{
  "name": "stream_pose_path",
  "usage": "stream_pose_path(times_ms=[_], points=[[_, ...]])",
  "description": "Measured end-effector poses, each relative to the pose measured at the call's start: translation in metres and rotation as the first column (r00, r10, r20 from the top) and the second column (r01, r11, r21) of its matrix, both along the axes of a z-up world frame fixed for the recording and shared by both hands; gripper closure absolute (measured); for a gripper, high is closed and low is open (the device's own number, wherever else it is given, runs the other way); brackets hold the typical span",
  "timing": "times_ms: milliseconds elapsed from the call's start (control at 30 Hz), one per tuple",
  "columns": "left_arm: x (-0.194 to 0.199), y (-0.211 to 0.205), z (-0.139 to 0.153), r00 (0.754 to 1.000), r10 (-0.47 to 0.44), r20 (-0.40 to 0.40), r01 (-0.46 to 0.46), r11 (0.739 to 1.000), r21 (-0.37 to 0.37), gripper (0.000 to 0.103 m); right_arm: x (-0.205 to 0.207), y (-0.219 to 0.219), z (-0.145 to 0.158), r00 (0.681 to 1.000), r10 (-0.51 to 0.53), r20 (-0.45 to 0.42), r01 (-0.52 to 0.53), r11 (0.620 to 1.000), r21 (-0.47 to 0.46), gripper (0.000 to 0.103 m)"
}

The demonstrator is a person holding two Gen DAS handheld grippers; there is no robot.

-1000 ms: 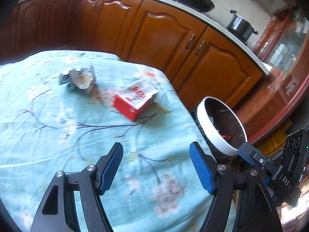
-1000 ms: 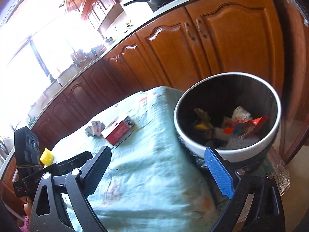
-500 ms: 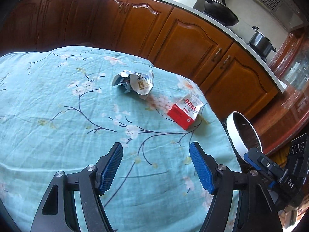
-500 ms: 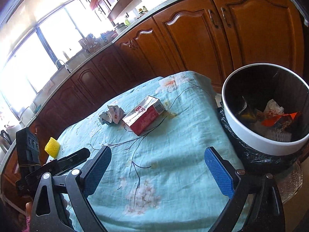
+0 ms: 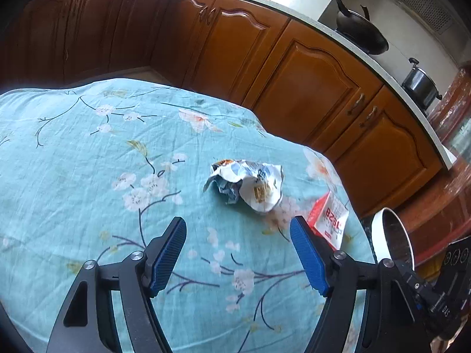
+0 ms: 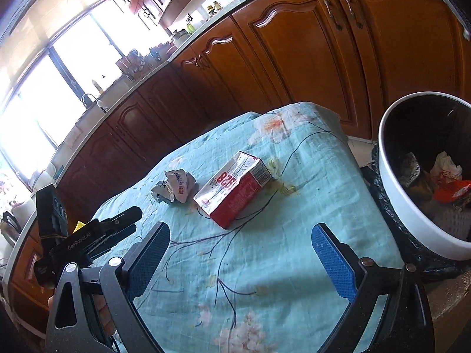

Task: Collect trash
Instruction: 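Move both open grippers back toward the foil wrapper and red-and-white carton, then grasp the crumpled foil wrapper with the left gripper while the right gripper grasps the red-and-white carton, then carry the foil wrapper and red-and-white carton with both grippers over the bin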

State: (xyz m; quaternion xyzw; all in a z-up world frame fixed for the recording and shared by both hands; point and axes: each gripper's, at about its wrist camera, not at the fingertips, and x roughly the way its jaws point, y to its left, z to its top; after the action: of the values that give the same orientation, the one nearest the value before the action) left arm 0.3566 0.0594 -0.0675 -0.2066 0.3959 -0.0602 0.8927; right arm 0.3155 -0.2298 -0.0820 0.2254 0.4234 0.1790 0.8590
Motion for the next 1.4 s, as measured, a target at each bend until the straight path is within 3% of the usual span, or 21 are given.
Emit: stream_pose_path(times_ms=[167,367,433,500,600,667,700,767,900,1033,1100,1133,1167,1200,1233,1400], points=[[0.03,-0.001,-0.001,1.0,0.008,0.008,-0.008,1.0,0.013,0.031,0.027,0.016,-0.009,0.999,-0.02,-0.043,0.021,0.999,0.032,0.005],[0.061,-0.01,-0.014,1.0,-0.017,-0.005,0.017,0.998,0.062,0.033,0.054,0.039,-0.019,0.996,-0.044,-0.08,0.044,0.999,-0.005,0.006],[0.066,-0.014,-0.02,0.999,-0.031,-0.024,0.033,0.996,0.081,0.041,0.062,0.041,-0.026,0.992,-0.053,-0.113,0.052,0.999,-0.004,0.006],[0.071,-0.017,-0.025,0.997,-0.063,-0.043,0.066,0.995,0.076,0.061,0.069,0.043,-0.034,0.989,-0.048,-0.143,0.047,0.999,-0.007,0.011],[0.069,-0.02,-0.026,0.996,-0.082,-0.035,0.085,0.992,0.095,0.073,0.068,0.041,-0.037,0.989,-0.05,-0.14,0.048,0.999,-0.017,0.027],[0.065,-0.022,-0.025,0.995,-0.1,-0.029,0.102,0.991,0.088,0.077,0.066,0.035,-0.038,0.988,-0.036,-0.147,0.038,0.999,0.009,0.06],[0.061,-0.022,-0.024,0.994,-0.106,-0.025,0.108,0.99,0.087,0.078,0.064,0.031,-0.036,0.989,-0.036,-0.141,0.039,0.999,0.018,0.065],[0.052,-0.023,-0.02,0.993,-0.119,-0.013,0.119,0.989,0.085,0.079,0.057,0.025,-0.026,0.993,-0.037,-0.112,0.039,0.999,0.008,0.093],[0.029,-0.019,-0.013,0.993,-0.121,0.008,0.121,0.991,0.055,0.08,0.044,0.016,-0.017,0.996,-0.019,-0.09,0.02,1.0,0.011,0.097],[-0.001,-0.006,-0.007,0.995,-0.091,0.026,0.091,0.996,0.017,0.08,0.041,0.021,-0.017,0.996,-0.009,-0.091,0.01,1.0,0.013,0.091],[-0.016,0.002,-0.006,0.997,-0.07,0.033,0.07,0.997,0.01,0.08,0.044,0.031,-0.018,0.995,-0.017,-0.095,0.014,0.999,-0.029,0.087],[-0.023,0.006,-0.005,0.997,-0.062,0.037,0.061,0.998,0.006,0.08,0.046,0.036,-0.019,0.995,-0.019,-0.103,0.015,0.999,-0.042,0.067],[-0.031,0.01,-0.004,0.998,-0.052,0.039,0.051,0.999,0.002,0.08,0.048,0.042,-0.021,0.993,-0.026,-0.116,0.021,0.999,-0.047,0.033],[-0.037,0.014,-0.003,0.998,-0.042,0.041,0.042,0.999,0.0,0.08,0.048,0.047,-0.022,0.992,-0.044,-0.122,0.038,0.998,-0.052,0.02],[-0.043,0.018,-0.003,0.999,-0.033,0.042,0.034,0.999,-0.005,0.08,0.048,0.052,-0.021,0.991,-0.068,-0.114,0.06,0.996,-0.067,0.013],[-0.06,0.03,-0.001,0.999,-0.025,0.041,0.026,1.0,-0.016,0.08,0.059,0.085,-0.02,0.989,-0.129,-0.079,0.107,0.965,-0.241,0.013]])
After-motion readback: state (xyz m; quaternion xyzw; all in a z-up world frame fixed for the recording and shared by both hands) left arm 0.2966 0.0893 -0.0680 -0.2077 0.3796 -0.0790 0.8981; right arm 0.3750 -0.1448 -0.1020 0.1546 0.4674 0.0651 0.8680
